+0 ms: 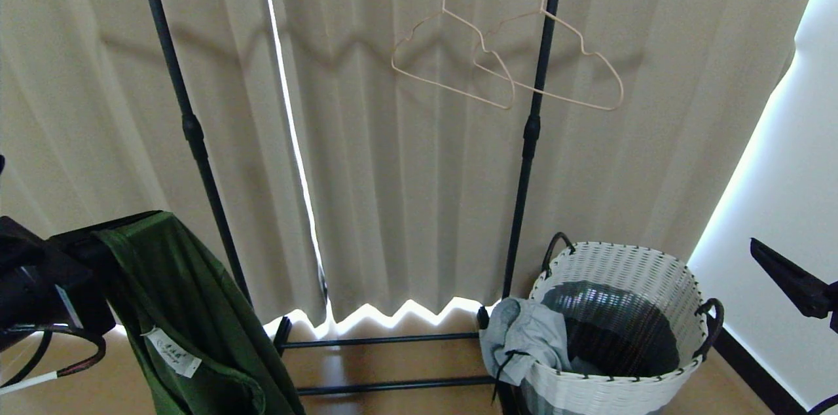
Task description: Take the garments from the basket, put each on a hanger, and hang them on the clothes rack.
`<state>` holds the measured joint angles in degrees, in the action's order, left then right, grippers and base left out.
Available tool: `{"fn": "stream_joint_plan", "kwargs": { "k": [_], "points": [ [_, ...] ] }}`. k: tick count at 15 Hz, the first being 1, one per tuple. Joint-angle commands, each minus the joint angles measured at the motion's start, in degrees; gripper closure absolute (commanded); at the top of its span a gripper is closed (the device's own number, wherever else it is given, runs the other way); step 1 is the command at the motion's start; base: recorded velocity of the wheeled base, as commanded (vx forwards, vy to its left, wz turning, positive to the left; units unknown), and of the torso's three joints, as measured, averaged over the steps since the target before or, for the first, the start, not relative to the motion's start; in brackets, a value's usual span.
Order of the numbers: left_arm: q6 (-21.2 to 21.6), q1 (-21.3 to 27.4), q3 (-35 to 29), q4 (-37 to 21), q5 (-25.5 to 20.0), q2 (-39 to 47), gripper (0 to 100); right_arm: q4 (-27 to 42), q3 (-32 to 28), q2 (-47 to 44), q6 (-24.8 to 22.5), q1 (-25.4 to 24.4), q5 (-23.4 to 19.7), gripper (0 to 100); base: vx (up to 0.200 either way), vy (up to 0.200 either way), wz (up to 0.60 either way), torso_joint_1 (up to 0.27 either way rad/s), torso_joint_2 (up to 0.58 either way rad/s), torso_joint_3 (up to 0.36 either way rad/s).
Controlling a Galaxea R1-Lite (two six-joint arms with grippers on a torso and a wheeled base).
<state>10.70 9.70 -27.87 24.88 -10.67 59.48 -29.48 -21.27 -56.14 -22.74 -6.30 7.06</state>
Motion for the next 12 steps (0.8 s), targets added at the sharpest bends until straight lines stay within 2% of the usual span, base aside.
{"fn": "stream_joint_plan", "kwargs": {
  "k": [1, 3, 8, 12],
  "points": [
    [0.6, 0.6, 0.3, -0.2, 0.0, 0.3, 100, 0.1, 0.1, -0.4, 0.1, 0.0, 0.0, 0, 0.000, 0.000, 0.00, 0.032, -0.12, -0.271],
    [0.8, 0.6, 0.7, -0.1, 0.0, 0.0, 100, 0.1, 0.1, -0.5, 0.7, 0.0, -0.9, 0, 0.000, 0.000, 0.00, 0.097, -0.43, -0.300],
    [1.0, 2.9, 1.5, -0.1, 0.0, -0.1, 100, 0.1, 0.1, -0.4, 1.1, 0.0, -1.3, 0, 0.000, 0.000, 0.00, 0.185, -0.50, -0.289],
    [1.1, 2.9, 1.6, -0.1, 0.0, -0.1, 100, 0.1, 0.2, -0.4, 1.1, 0.0, -1.8, 0, 0.000, 0.000, 0.00, 0.192, -0.47, -0.283]
  ]
}}
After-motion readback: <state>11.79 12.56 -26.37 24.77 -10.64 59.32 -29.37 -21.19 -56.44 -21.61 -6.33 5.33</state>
